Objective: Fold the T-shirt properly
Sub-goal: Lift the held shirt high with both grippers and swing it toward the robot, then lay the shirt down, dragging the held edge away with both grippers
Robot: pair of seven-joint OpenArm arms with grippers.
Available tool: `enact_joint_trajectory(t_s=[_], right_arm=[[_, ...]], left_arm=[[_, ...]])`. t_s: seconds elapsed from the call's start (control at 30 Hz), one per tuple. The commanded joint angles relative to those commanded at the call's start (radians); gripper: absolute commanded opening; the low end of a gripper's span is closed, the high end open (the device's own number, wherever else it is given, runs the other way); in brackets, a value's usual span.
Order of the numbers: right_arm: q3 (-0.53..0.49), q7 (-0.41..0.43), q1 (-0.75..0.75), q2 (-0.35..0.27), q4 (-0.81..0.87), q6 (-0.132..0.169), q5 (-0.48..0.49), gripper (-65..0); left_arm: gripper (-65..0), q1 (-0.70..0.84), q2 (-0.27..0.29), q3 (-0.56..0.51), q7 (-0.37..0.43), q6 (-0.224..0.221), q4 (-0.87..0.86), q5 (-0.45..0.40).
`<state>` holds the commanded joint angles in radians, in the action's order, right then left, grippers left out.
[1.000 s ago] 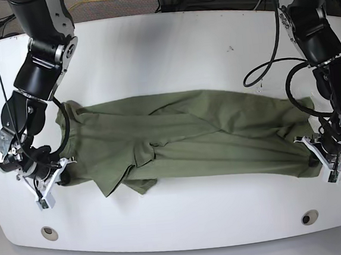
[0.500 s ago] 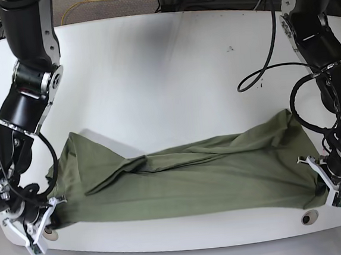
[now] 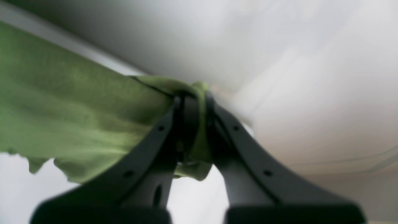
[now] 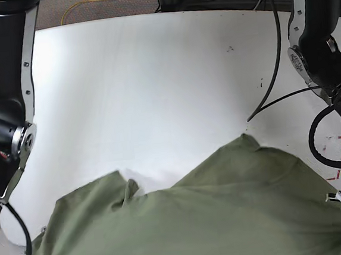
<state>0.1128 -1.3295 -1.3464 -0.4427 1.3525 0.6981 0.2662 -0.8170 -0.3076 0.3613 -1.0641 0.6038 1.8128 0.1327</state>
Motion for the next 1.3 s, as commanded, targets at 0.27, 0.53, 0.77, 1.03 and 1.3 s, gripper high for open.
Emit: enact_joint_trajectory(t_s=[0.27,0.53,0.77,1.03,1.3], right_arm=[[-0.048,-0.020,-0.083,-0.058,0.003,0.000,0.049,-65.0],[0.005,-0.066,0.035,-0.140,0.015,0.000,0.189,-65.0],[0.226,-0.067,0.377,-0.173,0.132,0.000,0.272,-65.0],[0.428,-0.067,0.779,-0.103,0.230,0.000,0.381,-65.0],[0.502,-0.067,1.053,0.032,0.348,0.000,0.385,-65.0]], left_arm=[[-65.0,-0.109,-0.005,-0.002,-0.043,0.000,-0.002,0.003],[-65.0,-0.043,0.002,-0.031,-0.043,0.002,0.003,0.006],[-65.0,0.161,0.020,-0.028,-0.043,0.002,0.078,0.061],[-65.0,0.419,0.023,0.032,-0.037,0.041,0.109,0.063],[-65.0,0.638,0.023,0.100,-0.038,0.094,0.109,0.063]])
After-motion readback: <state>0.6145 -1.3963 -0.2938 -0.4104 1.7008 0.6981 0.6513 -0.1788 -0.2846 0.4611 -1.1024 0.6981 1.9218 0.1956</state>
